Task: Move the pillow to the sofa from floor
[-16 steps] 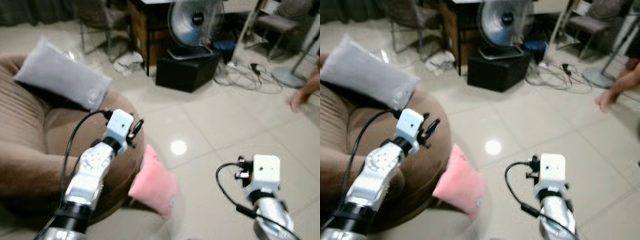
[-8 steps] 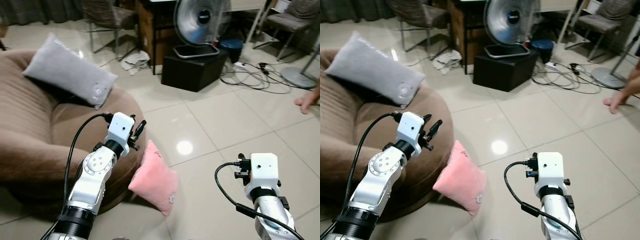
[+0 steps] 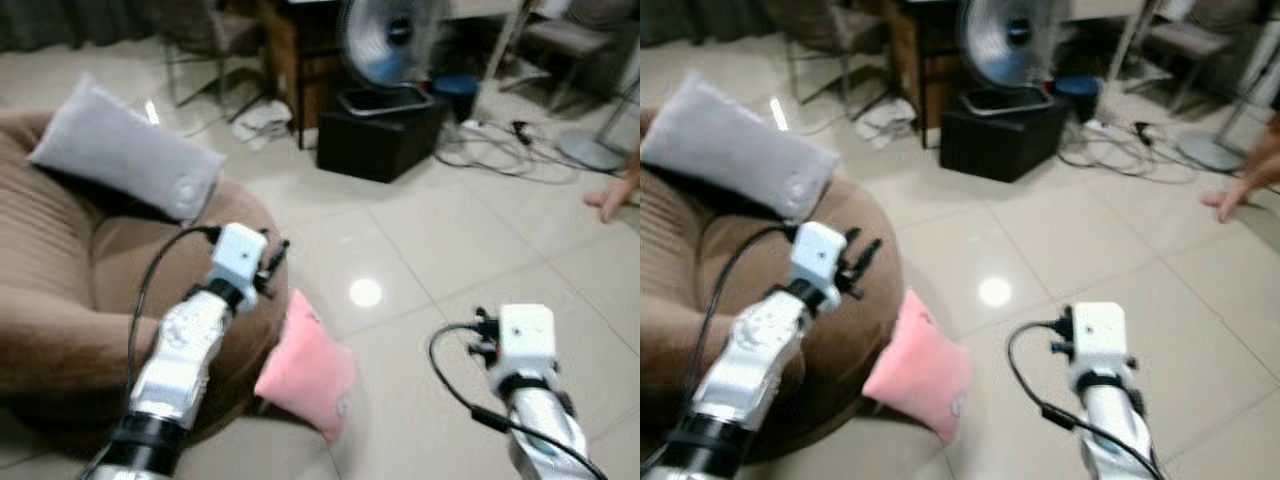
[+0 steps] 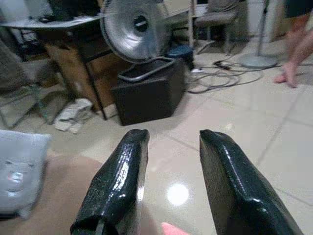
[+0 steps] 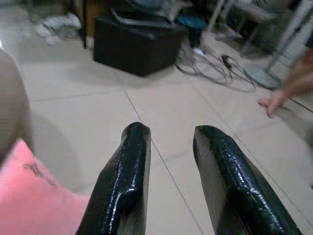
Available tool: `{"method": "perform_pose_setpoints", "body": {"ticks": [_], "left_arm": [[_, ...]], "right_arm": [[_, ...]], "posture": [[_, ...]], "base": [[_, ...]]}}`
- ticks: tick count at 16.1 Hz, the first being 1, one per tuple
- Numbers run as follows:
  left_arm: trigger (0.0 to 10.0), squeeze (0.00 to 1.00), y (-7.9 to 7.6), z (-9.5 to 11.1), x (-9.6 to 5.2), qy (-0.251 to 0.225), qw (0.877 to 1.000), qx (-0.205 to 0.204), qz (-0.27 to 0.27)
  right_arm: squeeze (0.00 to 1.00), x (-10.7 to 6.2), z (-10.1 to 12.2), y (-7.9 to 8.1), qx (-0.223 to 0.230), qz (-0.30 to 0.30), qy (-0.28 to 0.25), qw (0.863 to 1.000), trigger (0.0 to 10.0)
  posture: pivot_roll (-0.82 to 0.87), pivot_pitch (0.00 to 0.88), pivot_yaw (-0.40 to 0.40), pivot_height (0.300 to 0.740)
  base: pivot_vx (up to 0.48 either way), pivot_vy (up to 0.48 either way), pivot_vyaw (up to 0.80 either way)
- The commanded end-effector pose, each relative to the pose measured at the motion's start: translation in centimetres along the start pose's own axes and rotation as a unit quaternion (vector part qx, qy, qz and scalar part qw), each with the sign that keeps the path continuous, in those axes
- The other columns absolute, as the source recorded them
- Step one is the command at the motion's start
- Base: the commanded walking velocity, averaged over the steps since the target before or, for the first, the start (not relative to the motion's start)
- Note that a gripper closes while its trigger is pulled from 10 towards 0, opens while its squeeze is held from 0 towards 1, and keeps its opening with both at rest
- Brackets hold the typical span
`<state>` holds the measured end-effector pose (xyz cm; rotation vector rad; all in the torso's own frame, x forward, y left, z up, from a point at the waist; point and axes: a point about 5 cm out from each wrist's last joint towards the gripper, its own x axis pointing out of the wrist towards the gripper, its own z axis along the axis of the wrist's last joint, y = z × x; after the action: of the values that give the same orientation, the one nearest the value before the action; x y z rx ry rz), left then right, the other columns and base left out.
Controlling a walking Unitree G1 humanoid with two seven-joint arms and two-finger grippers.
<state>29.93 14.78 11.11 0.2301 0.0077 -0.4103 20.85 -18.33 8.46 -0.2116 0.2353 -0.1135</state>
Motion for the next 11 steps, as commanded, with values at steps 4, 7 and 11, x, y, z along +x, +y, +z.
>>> {"method": "perform_pose_setpoints", "body": {"ticks": [4, 7, 11], "left_arm": [[10.0, 0.0, -0.5, 0.61, 0.5, -0.01, 1.0, -0.001, -0.014], [10.0, 0.0, -0.61, 0.56, 0.37, -0.013, 1.0, -0.003, -0.019], [10.0, 0.0, -0.55, 0.48, 0.44, -0.011, 1.0, -0.002, -0.023]], "right_arm": [[0.0, -0.07, -0.73, -0.54, -0.008, -0.009, 0.016, 1.0, 10.0], [0.0, -0.24, -0.99, -0.37, -0.004, -0.005, 0.023, 1.0, 10.0], [0.0, -0.22, -1.01, -0.2, 0.004, -0.004, 0.022, 1.0, 10.0]], "posture": [[-0.01, 0.014, -0.023, 0.74], [-0.01, 0.015, -0.022, 0.74], [-0.01, 0.014, -0.021, 0.71]], "base": [[0.391, 0.0, 0.0], [0.224, 0.0, 0.0], [0.0, 0.0, 0.0]]}}
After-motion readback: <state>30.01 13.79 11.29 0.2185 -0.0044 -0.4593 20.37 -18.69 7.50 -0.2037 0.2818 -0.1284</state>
